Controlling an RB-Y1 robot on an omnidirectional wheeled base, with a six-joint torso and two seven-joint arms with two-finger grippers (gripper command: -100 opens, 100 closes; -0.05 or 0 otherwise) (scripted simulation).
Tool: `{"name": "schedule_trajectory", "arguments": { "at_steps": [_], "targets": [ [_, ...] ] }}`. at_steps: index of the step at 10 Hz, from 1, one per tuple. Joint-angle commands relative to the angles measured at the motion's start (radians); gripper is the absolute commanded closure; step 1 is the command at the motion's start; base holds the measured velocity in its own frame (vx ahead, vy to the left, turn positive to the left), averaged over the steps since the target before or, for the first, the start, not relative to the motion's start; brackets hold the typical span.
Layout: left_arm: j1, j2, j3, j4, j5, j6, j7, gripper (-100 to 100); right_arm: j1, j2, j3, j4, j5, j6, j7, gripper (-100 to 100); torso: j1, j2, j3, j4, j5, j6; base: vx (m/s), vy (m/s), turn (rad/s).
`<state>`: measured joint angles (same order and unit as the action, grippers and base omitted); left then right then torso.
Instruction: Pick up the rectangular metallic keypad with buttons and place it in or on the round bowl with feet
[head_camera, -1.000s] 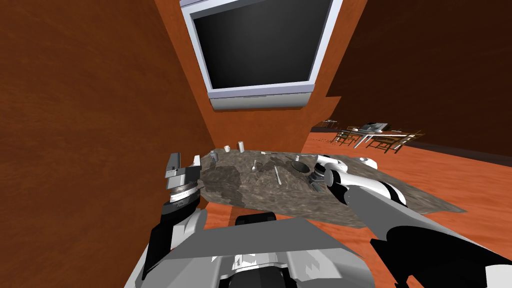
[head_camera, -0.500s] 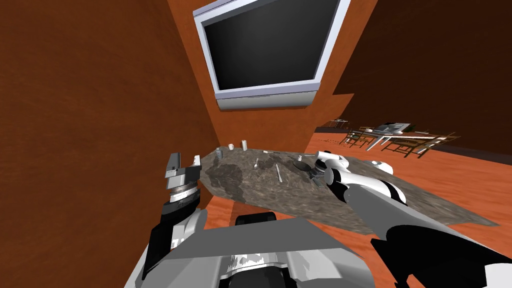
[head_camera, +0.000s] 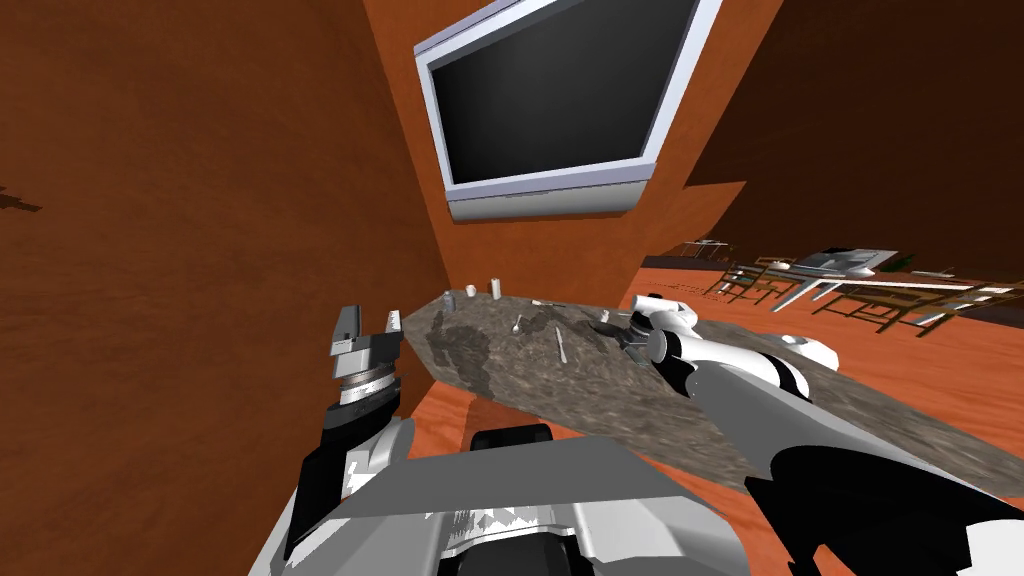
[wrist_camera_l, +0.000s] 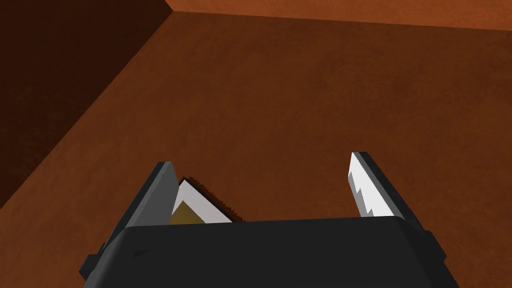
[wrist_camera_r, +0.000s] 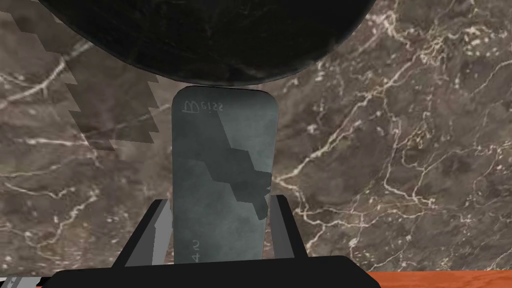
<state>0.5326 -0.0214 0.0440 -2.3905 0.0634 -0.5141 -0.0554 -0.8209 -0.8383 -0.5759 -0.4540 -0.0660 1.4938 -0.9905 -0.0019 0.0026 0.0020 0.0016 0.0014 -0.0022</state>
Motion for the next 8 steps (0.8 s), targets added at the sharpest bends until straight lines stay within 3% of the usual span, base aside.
{"name": "schedule_trajectory", "arguments": {
  "at_steps": [1, 2, 3, 8],
  "targets": [
    [0.000, 0.000, 0.000, 0.000, 0.000, 0.000, 0.000, 0, -0.023, -0.002, 0.000, -0.037, 0.032, 0.018, -0.040, 100, 0.000, 0.000, 0.000, 0.000, 0.000, 0.000, -0.101, -0.069, 0.310],
    [0.000, 0.000, 0.000, 0.000, 0.000, 0.000, 0.000, 0, -0.023, -0.002, 0.000, -0.011, 0.032, 0.018, -0.040, 100, -0.001, 0.001, 0.001, 0.001, 0.001, -0.003, -0.097, -0.077, 0.188],
    [0.000, 0.000, 0.000, 0.000, 0.000, 0.000, 0.000, 0, -0.023, -0.002, 0.000, -0.037, 0.032, 0.018, -0.040, 100, -0.001, 0.001, 0.000, 0.000, -0.001, -0.001, -0.037, -0.031, -0.006],
    [0.000, 0.000, 0.000, 0.000, 0.000, 0.000, 0.000, 0, -0.083, -0.012, -0.004, -0.122, 0.111, 0.058, -0.153, 100, 0.000, 0.000, 0.000, 0.001, 0.000, -0.003, -0.098, -0.063, 0.305]
  ]
}}
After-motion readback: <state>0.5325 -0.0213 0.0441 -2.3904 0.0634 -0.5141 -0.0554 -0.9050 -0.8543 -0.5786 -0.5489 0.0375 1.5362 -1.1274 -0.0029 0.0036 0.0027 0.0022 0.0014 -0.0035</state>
